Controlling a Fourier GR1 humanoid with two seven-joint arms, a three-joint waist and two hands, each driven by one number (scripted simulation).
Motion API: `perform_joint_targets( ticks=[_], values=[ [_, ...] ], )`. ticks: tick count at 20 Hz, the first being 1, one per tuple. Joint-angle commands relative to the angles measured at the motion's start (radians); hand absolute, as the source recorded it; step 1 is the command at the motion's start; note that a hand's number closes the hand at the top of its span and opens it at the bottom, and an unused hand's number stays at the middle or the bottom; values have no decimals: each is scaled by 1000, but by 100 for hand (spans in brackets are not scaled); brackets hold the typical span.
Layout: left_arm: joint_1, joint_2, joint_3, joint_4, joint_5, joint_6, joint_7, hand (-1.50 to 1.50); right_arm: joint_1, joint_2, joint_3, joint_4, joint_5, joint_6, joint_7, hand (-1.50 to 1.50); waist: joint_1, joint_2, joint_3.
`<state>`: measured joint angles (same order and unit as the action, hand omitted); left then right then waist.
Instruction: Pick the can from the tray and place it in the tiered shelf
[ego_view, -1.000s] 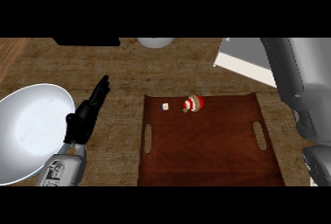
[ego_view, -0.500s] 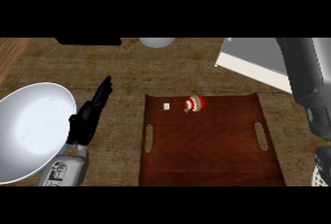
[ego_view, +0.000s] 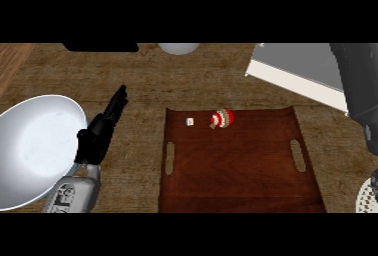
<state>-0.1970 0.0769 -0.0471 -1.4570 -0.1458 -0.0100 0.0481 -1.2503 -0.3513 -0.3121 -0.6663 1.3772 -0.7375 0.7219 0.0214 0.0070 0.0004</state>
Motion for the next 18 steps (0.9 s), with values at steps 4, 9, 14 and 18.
perform_joint_targets(
  ticks=[4, 9, 14, 18],
  values=[
    [27, -25, -17, 17, -25, 25, -33, 0, 23, -81, -1, 126, 158, 22, 197, 150, -7, 0, -2],
    [-31, 27, 39, 17, 10, -13, 20, 0, 58, -63, -2, 77, 207, 18, 313, -150, -13, -4, -1],
    [16, 15, 20, 33, 2, -19, -36, 0, 72, -67, -43, -2, 120, -10, 255, -150, -13, -6, 0],
    [2, -20, 5, 48, -16, 14, -22, 0, 69, -27, -53, -102, 38, -13, 213, -150, -20, -8, 0]
  ],
)
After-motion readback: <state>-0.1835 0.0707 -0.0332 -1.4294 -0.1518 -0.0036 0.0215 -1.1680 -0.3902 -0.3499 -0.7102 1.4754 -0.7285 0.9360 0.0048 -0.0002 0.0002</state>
